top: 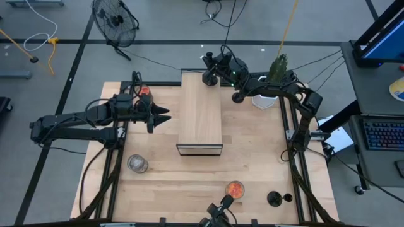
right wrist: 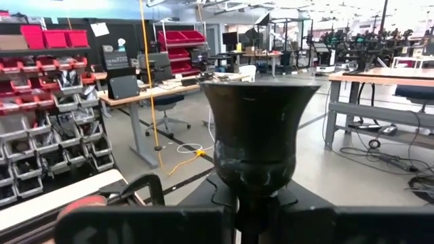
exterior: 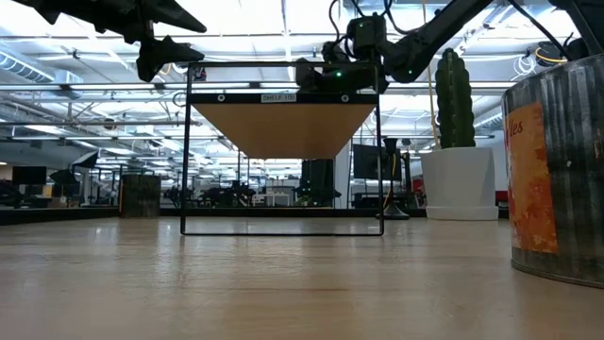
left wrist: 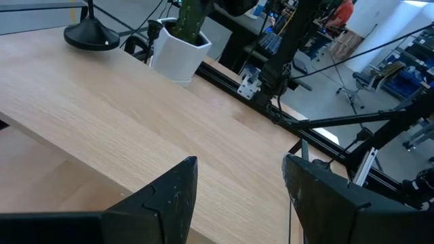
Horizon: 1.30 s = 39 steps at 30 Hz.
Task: Pick & Place candle stick holders
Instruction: Put the bottom left black candle holder on the shelf
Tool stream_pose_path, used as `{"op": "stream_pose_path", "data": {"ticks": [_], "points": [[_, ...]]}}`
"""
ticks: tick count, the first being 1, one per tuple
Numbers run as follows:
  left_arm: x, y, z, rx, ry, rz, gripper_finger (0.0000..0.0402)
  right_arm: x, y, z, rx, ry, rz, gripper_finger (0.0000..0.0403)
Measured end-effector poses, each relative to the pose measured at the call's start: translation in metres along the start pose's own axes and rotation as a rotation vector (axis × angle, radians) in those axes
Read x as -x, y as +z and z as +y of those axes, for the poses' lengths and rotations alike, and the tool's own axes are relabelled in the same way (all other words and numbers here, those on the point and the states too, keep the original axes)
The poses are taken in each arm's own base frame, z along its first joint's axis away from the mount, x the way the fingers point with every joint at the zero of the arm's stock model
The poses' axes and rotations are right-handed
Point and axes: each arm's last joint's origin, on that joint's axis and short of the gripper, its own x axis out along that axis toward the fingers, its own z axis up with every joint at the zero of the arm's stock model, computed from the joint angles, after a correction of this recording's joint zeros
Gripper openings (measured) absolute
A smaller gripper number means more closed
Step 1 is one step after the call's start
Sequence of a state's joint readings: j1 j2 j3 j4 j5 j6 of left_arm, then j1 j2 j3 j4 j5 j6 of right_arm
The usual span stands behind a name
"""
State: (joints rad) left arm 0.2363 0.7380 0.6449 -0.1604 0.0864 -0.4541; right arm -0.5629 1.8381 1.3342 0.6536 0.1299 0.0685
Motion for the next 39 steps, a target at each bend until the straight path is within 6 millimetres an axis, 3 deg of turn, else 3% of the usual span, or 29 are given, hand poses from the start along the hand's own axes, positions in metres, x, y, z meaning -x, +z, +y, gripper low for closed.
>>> {"op": "stream_pose_path", "data": {"ticks": [8,16,39], "points": [[0.000,0.000,0.000,0.003,0.000,0.000,0.0225,0.000,0.000,0.001,-0.001,0.018,0.003,0.0028],[0.000,0.000,0.000,0.011,0.000,-0.001,0.0225,-0.005,-0.013,0.001,-0.026,0.051,0.030,0.0080],[0.000,0.000,0.000,0.018,-0.001,-0.002,0.0225,-0.002,-0.009,0.003,0.005,0.055,0.029,0.0239]]}}
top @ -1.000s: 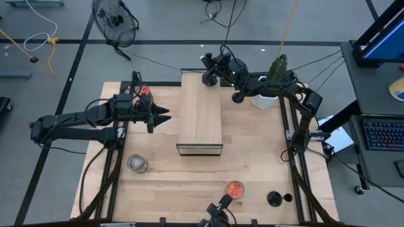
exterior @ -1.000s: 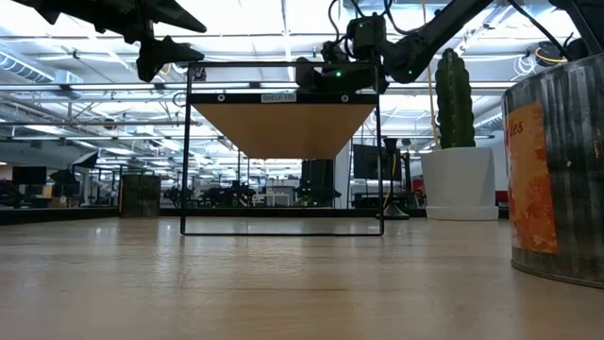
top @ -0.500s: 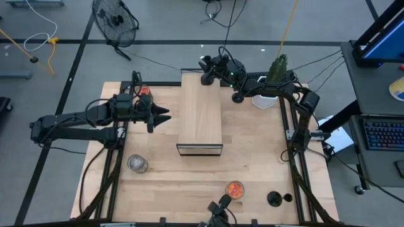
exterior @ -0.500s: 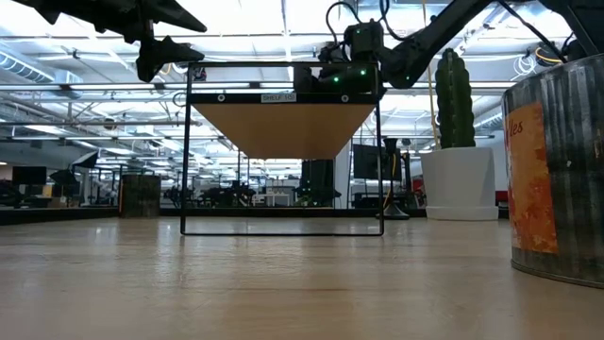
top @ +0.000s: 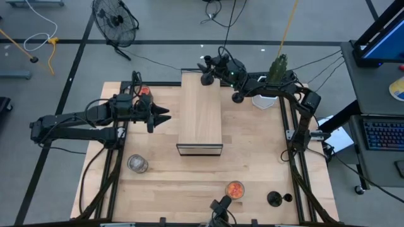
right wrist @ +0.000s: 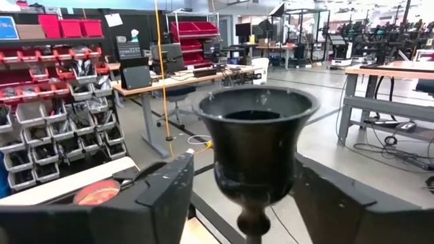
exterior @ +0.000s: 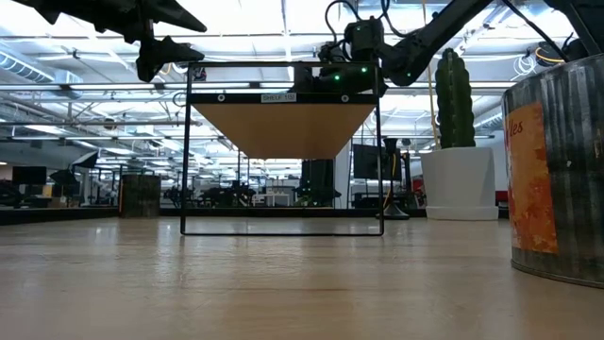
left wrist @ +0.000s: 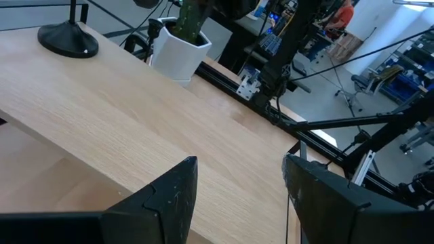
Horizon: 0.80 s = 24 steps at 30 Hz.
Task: Pick & Place candle stick holders
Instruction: Put the bottom left black candle holder on the shelf, then put the top black candle holder on the shelf
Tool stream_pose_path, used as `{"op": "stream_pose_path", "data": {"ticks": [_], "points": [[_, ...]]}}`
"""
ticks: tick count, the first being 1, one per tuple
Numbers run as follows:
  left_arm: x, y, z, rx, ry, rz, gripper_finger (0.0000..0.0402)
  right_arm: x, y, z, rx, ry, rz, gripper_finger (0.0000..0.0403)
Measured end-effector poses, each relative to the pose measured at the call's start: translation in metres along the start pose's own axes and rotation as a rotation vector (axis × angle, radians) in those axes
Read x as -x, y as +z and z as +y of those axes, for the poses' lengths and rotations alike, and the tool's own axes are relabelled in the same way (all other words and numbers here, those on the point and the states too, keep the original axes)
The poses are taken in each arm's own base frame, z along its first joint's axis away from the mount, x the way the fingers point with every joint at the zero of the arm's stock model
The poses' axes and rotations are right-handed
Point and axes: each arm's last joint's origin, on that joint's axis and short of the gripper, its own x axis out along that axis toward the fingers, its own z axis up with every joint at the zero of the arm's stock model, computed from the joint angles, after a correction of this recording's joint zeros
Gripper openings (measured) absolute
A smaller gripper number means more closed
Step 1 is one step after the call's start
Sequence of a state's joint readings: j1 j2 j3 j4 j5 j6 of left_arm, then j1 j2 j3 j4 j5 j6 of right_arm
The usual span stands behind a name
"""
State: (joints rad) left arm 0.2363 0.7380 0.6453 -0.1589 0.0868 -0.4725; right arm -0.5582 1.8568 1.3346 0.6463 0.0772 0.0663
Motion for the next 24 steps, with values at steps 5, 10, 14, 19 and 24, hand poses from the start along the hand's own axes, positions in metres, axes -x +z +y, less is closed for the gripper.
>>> {"op": "stream_pose_path", "data": {"ticks": [5,10,14,19,24], "points": [[0.000,0.000,0.000,0.000,0.000,0.000,0.0225,0.000,-0.001,0.002,0.000,0.001,0.008,0.0273],[0.000,0.000,0.000,0.000,0.000,0.000,0.0225,0.005,0.000,0.002,0.007,-0.025,0.080,0.0294],[0.000,0.000,0.000,0.000,-0.001,0.001,0.0225,0.013,0.008,0.003,0.019,-0.029,0.142,0.0299],[0.000,0.000,0.000,0.000,-0.001,0.001,0.0225,0.026,0.019,0.011,0.066,-0.010,0.210,0.0296],[0.000,0.000,0.000,0.000,-0.001,0.001,0.0225,0.044,0.029,0.020,0.099,0.017,0.314,0.0295]]}}
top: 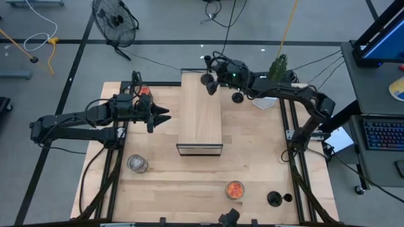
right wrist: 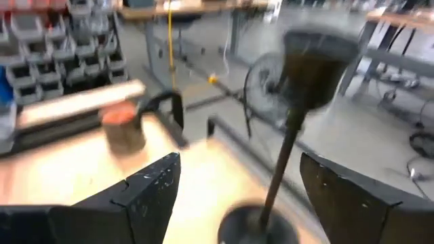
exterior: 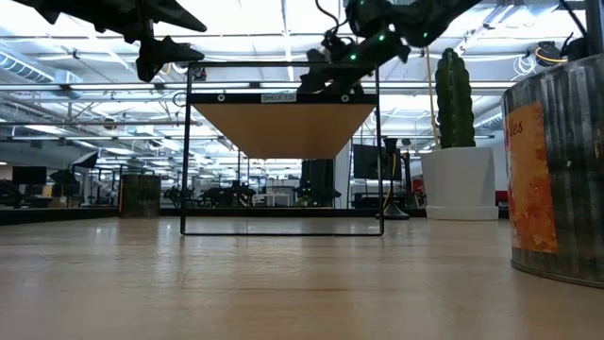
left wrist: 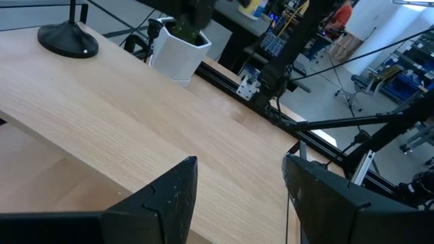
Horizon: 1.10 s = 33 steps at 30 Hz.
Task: Pick & Place candle stick holders
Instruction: Put the top black candle holder on the shelf
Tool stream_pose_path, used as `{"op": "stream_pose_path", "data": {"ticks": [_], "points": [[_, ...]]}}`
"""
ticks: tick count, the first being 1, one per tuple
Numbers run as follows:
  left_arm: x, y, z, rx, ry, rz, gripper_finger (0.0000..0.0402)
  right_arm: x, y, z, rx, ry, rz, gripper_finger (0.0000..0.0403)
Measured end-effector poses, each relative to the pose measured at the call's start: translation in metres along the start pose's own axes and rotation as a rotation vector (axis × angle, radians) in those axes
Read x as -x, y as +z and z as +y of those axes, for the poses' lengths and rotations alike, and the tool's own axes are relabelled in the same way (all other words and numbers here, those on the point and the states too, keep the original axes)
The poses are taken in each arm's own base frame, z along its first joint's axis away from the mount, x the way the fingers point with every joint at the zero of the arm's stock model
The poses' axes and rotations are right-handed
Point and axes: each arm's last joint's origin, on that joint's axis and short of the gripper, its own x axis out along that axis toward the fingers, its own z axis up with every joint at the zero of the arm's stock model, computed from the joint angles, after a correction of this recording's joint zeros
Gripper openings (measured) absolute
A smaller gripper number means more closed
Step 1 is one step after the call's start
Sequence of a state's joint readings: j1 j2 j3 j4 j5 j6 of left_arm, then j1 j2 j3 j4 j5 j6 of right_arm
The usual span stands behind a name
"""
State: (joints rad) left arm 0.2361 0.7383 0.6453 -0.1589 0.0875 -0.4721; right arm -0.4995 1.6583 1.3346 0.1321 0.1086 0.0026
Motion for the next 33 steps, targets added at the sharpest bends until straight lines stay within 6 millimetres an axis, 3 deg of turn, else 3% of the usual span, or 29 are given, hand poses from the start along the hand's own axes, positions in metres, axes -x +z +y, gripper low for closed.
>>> {"op": "stream_pose_path", "data": {"ticks": [14,33], "points": [[0.000,0.000,0.000,-0.002,-0.002,-0.002,0.0225,0.060,-0.007,-0.003,0.115,-0.111,0.392,0.0295],[0.000,0.001,-0.001,0.030,-0.005,-0.008,0.0225,0.065,-0.017,-0.057,0.107,-0.303,0.526,0.0294]]}}
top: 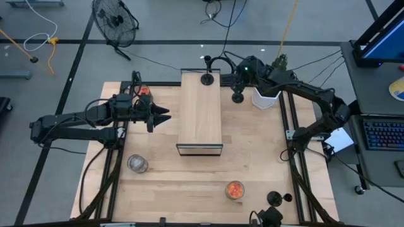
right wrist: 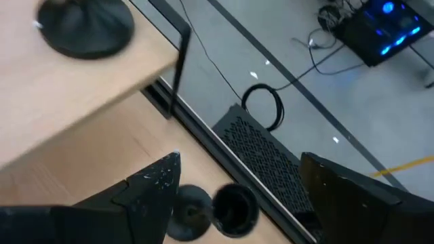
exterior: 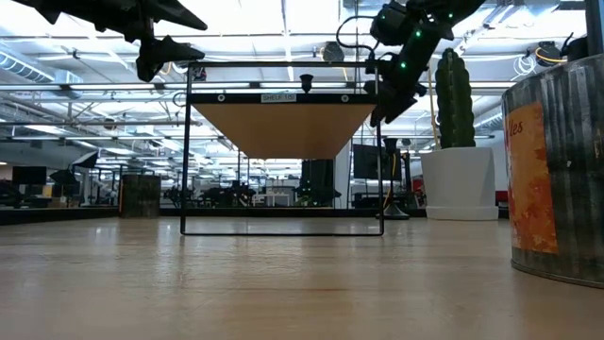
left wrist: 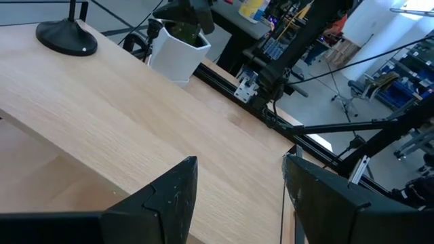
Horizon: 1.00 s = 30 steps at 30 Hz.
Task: Pick & Place candle stick holders
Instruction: Put the top black candle holder on the shelf
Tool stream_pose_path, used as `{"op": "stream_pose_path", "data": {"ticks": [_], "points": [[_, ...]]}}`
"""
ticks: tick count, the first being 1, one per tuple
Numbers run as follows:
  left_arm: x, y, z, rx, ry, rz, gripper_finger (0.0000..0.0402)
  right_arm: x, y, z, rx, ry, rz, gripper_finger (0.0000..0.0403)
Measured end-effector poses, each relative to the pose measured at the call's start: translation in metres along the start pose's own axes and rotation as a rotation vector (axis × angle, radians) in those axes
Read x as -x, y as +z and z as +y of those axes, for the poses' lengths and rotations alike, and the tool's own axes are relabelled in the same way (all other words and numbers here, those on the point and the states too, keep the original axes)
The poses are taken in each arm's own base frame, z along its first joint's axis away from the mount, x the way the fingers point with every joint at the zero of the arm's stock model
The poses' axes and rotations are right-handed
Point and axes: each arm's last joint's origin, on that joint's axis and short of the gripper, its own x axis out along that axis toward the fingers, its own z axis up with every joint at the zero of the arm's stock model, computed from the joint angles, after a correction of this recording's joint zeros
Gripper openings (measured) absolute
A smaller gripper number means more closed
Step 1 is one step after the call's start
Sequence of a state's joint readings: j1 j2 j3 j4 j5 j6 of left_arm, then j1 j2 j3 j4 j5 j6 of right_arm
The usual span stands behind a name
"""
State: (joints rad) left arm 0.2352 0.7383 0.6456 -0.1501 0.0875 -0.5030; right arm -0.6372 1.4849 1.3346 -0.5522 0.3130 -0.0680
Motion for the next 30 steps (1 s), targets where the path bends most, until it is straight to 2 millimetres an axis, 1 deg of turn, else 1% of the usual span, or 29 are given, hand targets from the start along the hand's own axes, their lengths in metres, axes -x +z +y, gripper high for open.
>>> {"op": "stream_pose_path", "data": {"ticks": [5,12,18,22,30], "points": [[0.000,0.000,0.000,0.010,0.001,0.000,0.0225,-0.001,-0.003,-0.003,-0.001,-0.006,0.034,0.0294],[0.000,0.002,-0.001,0.022,-0.012,-0.025,0.0225,-0.002,-0.004,-0.006,-0.007,-0.012,0.037,0.0290],[0.000,0.004,-0.002,0.019,-0.021,-0.038,0.0225,-0.014,-0.010,-0.015,-0.016,-0.034,0.101,0.0290],[0.000,0.004,-0.002,0.020,-0.021,-0.038,0.0225,-0.023,-0.013,-0.016,-0.013,-0.039,0.137,0.0290],[0.000,0.004,-0.002,0.019,-0.021,-0.037,0.0225,-0.027,-0.013,-0.015,0.001,-0.037,0.142,0.0290]]}}
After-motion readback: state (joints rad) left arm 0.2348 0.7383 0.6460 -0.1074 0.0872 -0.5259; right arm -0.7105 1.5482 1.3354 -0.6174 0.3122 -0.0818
